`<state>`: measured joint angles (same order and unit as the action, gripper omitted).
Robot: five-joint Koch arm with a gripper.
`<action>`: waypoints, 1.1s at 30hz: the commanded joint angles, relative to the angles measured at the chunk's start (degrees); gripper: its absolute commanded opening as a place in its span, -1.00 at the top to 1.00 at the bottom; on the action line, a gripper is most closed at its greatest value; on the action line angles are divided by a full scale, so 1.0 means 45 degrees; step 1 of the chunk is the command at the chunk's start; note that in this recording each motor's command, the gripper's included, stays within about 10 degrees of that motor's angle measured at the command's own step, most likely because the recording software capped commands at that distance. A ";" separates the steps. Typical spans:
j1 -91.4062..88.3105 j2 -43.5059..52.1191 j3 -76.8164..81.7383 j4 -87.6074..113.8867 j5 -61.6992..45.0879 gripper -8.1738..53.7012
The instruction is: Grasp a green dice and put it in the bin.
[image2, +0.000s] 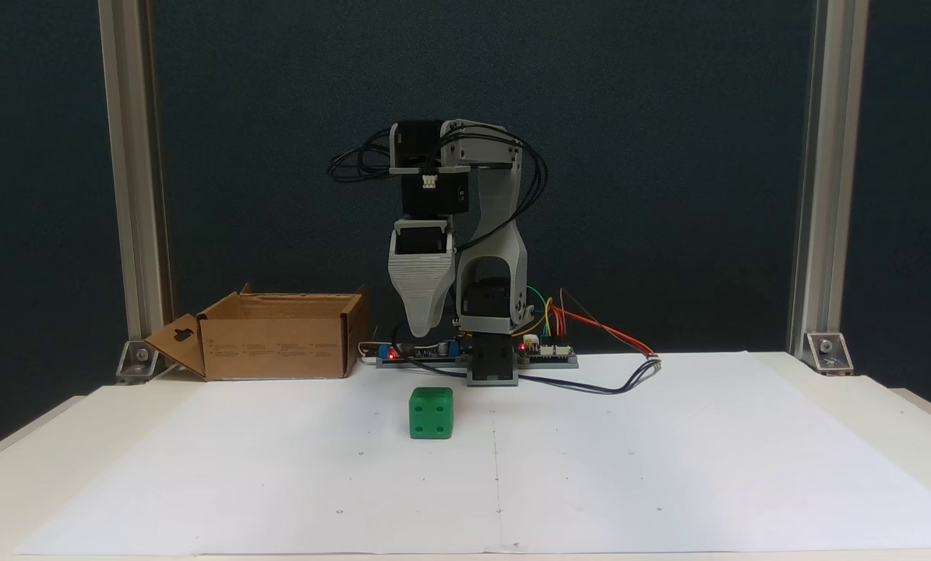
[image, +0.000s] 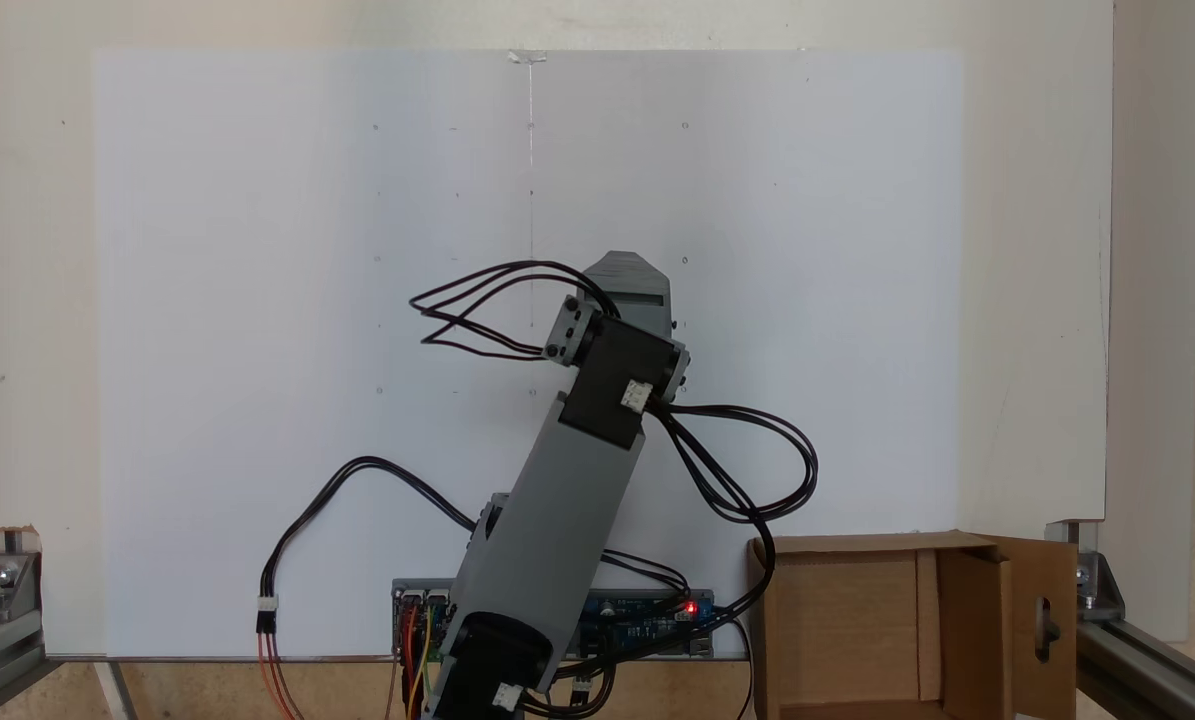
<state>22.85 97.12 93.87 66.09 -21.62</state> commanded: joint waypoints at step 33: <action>0.0039 -0.0742 0.3379 -0.3711 0.0508 -0.73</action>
<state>23.03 93.69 110.13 49.57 -21.62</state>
